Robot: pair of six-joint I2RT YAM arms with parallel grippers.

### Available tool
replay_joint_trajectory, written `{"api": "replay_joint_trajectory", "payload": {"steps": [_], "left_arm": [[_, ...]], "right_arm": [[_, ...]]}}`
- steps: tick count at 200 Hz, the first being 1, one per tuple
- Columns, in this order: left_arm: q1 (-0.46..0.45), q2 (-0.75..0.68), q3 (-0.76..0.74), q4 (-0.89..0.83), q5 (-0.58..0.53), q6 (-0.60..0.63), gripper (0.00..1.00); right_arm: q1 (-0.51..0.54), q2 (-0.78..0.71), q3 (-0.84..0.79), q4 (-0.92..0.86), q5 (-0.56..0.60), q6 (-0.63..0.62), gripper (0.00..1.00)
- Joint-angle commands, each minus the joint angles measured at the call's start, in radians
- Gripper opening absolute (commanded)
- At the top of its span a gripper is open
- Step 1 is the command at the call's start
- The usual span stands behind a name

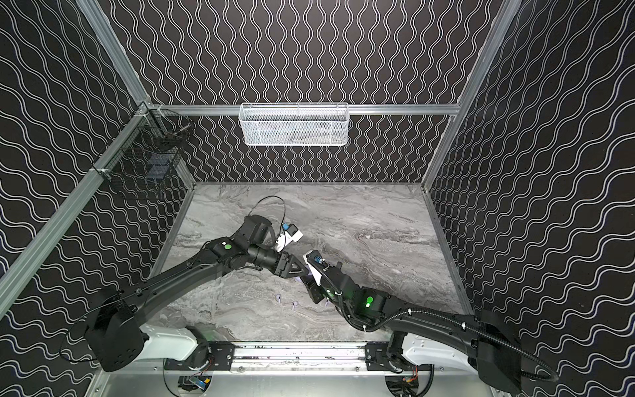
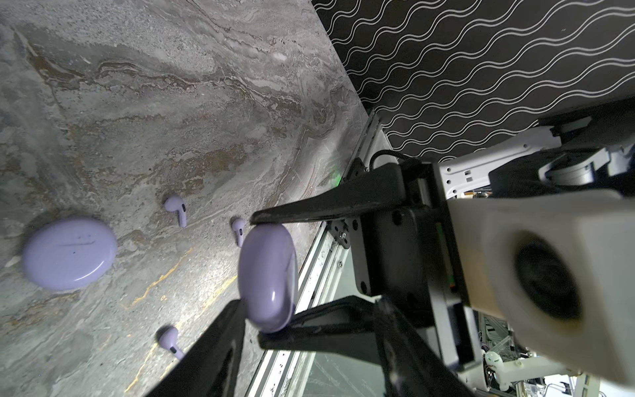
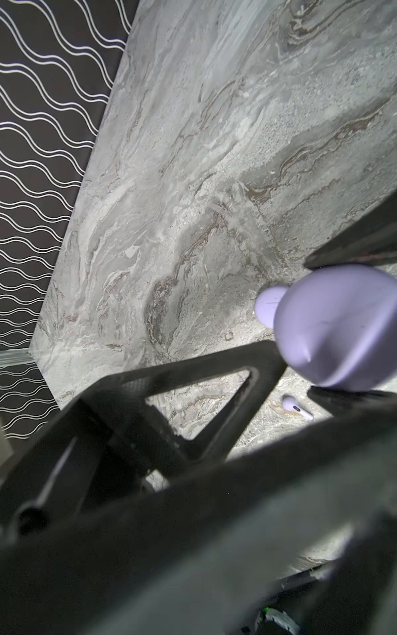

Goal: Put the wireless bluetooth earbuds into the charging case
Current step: 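Lift both held cases and rotate them upright toward each other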

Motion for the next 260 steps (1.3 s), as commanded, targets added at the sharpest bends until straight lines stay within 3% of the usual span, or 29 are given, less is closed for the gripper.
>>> {"api": "replay_joint_trajectory", "payload": {"steps": [1, 37, 82, 182, 199, 219, 260], "left_arm": [[0.014, 0.007, -0.007, -0.007, 0.028, 0.030, 0.63], [0.025, 0.025, -0.012, 0.009, 0.068, 0.029, 0.62], [0.025, 0.030, -0.020, 0.033, 0.113, 0.010, 0.45], [0.003, 0.030, -0.036, 0.075, 0.167, -0.013, 0.25], [-0.001, 0.026, -0.036, 0.085, 0.172, -0.019, 0.15], [-0.001, 0.014, -0.039, 0.097, 0.177, -0.029, 0.14], [0.012, 0.010, -0.049, 0.133, 0.169, -0.046, 0.14]], "right_arm": [[0.011, -0.009, 0.022, 0.062, 0.012, -0.019, 0.42], [0.022, -0.003, 0.032, 0.061, 0.022, -0.027, 0.42], [0.023, 0.022, 0.042, 0.068, 0.040, -0.044, 0.41], [0.024, 0.027, 0.041, 0.084, 0.071, -0.061, 0.41], [0.022, 0.027, 0.041, 0.082, 0.081, -0.058, 0.55], [0.023, 0.017, 0.035, 0.073, 0.086, -0.052, 0.63], [0.023, -0.056, 0.024, 0.003, 0.118, 0.018, 0.95]]}}
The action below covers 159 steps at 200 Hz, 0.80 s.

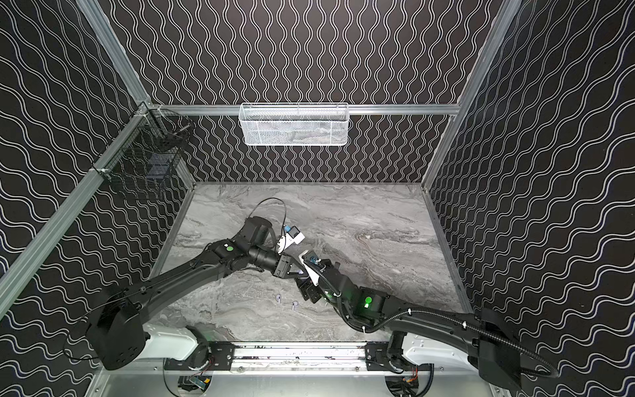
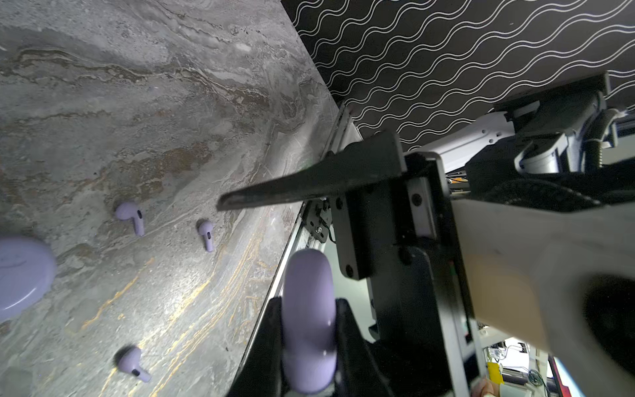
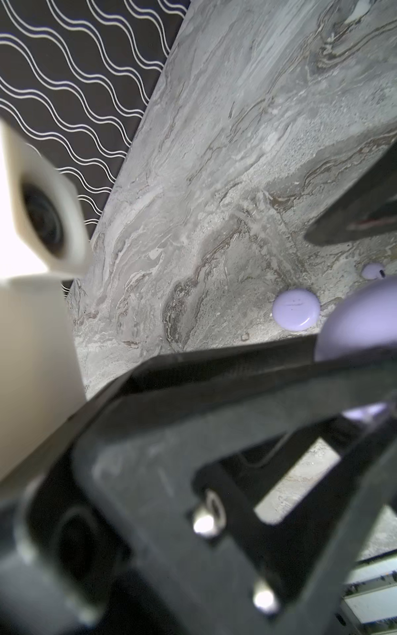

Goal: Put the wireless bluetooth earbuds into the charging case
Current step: 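Lift both held cases and rotate them upright toward each other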

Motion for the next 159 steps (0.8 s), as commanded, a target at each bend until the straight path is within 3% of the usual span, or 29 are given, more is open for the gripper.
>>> {"api": "replay_joint_trajectory", "payload": {"steps": [1, 29, 72, 90, 117, 159], "left_arm": [[0.010, 0.000, -0.006, 0.034, 0.035, -0.017, 0.14], [0.032, -0.029, -0.042, 0.101, -0.007, -0.038, 0.13], [0.039, -0.080, -0.149, 0.362, -0.048, -0.166, 0.12], [0.040, -0.085, -0.184, 0.462, -0.047, -0.209, 0.12], [0.040, -0.088, -0.236, 0.616, -0.027, -0.285, 0.11], [0.039, -0.093, -0.284, 0.759, 0.004, -0.348, 0.12]], "right_arm": [[-0.002, -0.052, 0.001, -0.004, 0.060, 0.076, 0.95], [-0.004, -0.174, -0.024, -0.075, 0.055, 0.195, 0.98], [-0.039, -0.324, -0.063, -0.081, -0.090, 0.346, 0.93], [-0.095, -0.367, -0.082, -0.039, -0.212, 0.385, 0.87], [-0.260, -0.390, -0.109, 0.020, -0.461, 0.437, 0.78], [-0.496, -0.354, -0.163, 0.178, -0.847, 0.529, 0.57]]}}
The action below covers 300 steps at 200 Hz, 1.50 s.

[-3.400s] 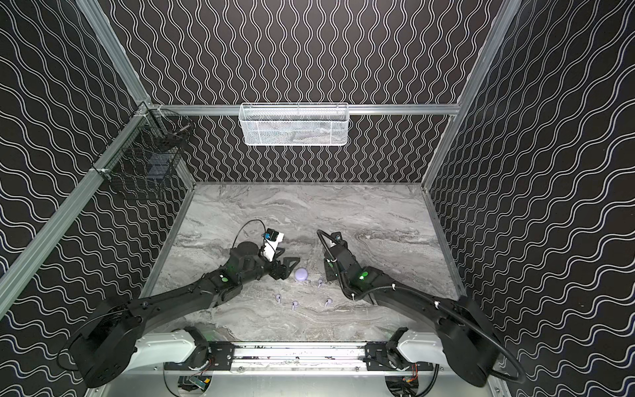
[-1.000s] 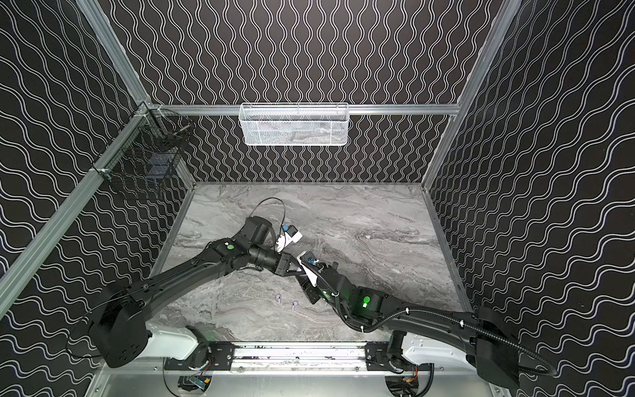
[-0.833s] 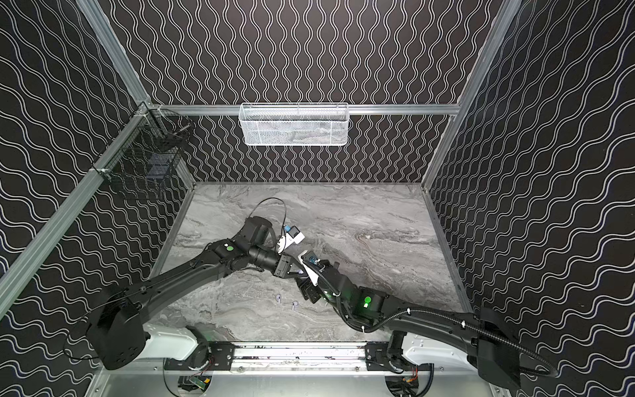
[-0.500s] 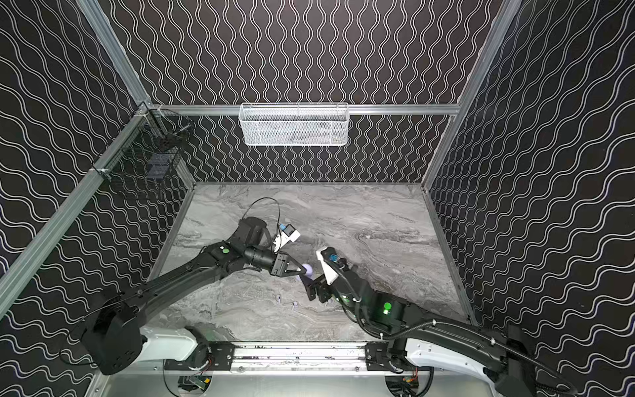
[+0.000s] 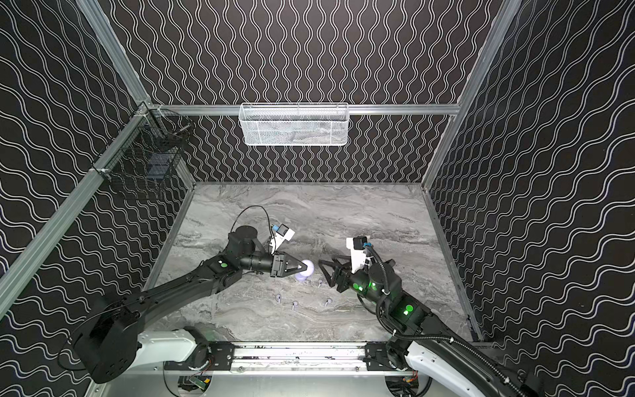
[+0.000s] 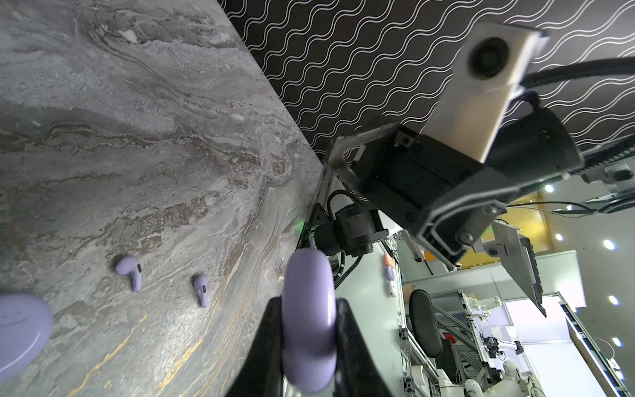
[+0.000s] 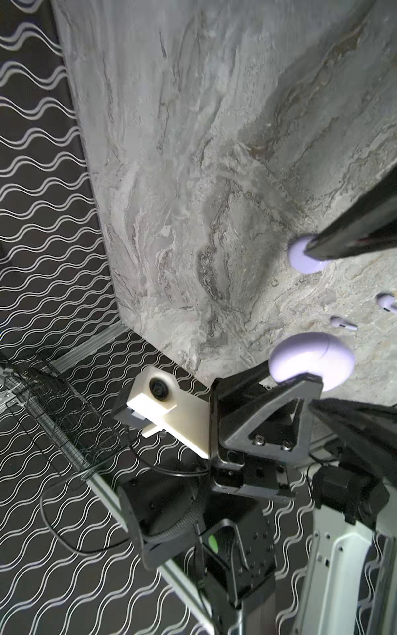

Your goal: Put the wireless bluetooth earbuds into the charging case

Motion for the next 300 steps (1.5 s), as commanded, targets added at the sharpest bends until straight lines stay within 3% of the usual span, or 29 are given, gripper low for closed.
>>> {"api": "replay_joint_trajectory", "payload": {"steps": [1, 34, 90, 138, 300], "left_arm": [[0.002, 0.001, -0.012, 0.169, 0.028, -0.060, 0.12], [0.002, 0.009, -0.017, 0.236, 0.065, -0.102, 0.11], [0.002, -0.007, 0.010, 0.180, 0.089, -0.082, 0.11], [0.002, 0.000, 0.005, 0.205, 0.102, -0.097, 0.11], [-0.009, 0.009, 0.020, 0.205, 0.117, -0.100, 0.14]], "right_arm": [[-0.091, 0.030, -0.024, 0.159, -0.318, 0.094, 0.57], [-0.151, 0.110, -0.057, 0.313, -0.506, 0.154, 0.49], [-0.156, 0.161, -0.087, 0.513, -0.609, 0.240, 0.52], [-0.156, 0.201, -0.089, 0.579, -0.636, 0.256, 0.51], [-0.168, 0.287, -0.046, 0.655, -0.711, 0.301, 0.25]]}}
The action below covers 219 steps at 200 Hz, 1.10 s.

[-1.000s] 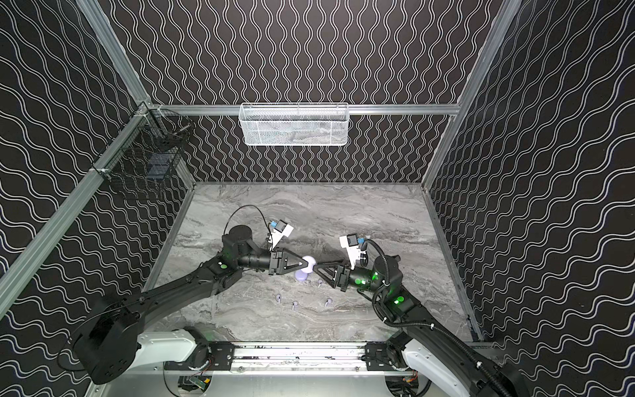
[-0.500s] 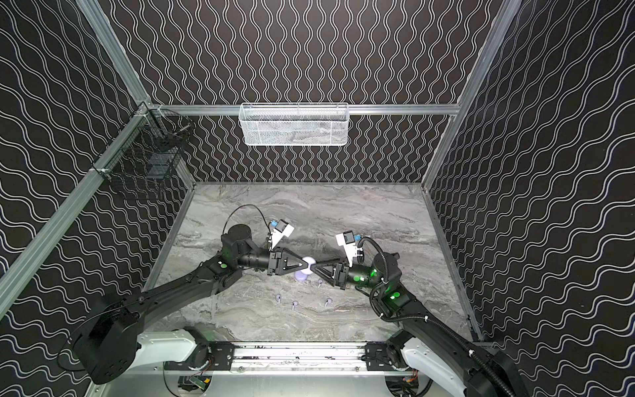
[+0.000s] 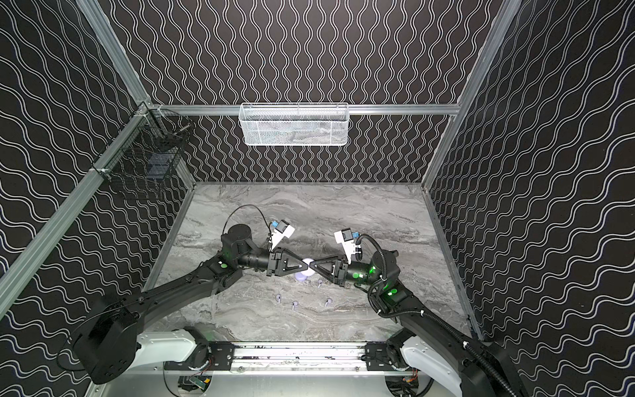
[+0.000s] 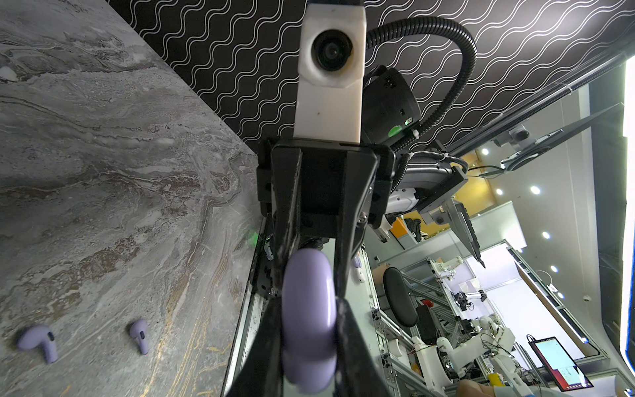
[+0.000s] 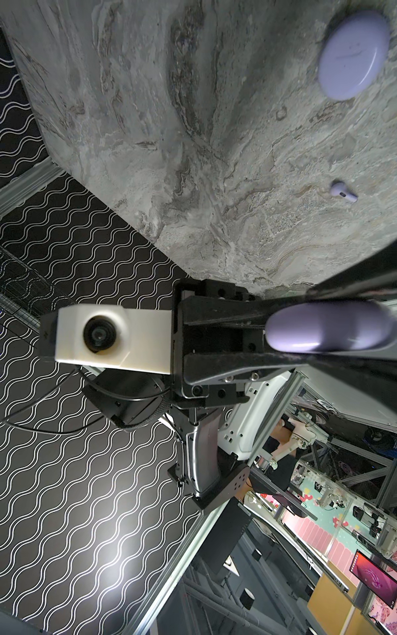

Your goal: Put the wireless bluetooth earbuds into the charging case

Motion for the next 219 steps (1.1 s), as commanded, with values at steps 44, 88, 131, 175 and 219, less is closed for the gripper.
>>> {"api": "replay_joint_trajectory", "payload": {"steps": [44, 88, 131, 175, 219], "left_arm": [[-0.001, 0.006, 0.009, 0.042, -0.012, -0.034, 0.39], [-0.013, -0.022, -0.010, 0.041, -0.010, -0.025, 0.49], [-0.029, -0.034, -0.007, 0.012, -0.017, 0.008, 0.49], [-0.030, -0.041, -0.011, 0.016, -0.051, 0.022, 0.47], [-0.031, -0.063, -0.005, -0.018, -0.088, 0.053, 0.45]], "right_arm": [[0.002, -0.010, 0.003, 0.073, -0.009, 0.016, 0.23], [-0.004, -0.041, 0.001, 0.036, 0.057, 0.009, 0.23], [-0.013, -0.047, -0.003, 0.067, 0.096, 0.053, 0.23], [-0.011, -0.026, -0.031, 0.164, 0.091, 0.128, 0.23], [-0.010, -0.017, -0.063, 0.234, 0.087, 0.172, 0.23]]}}
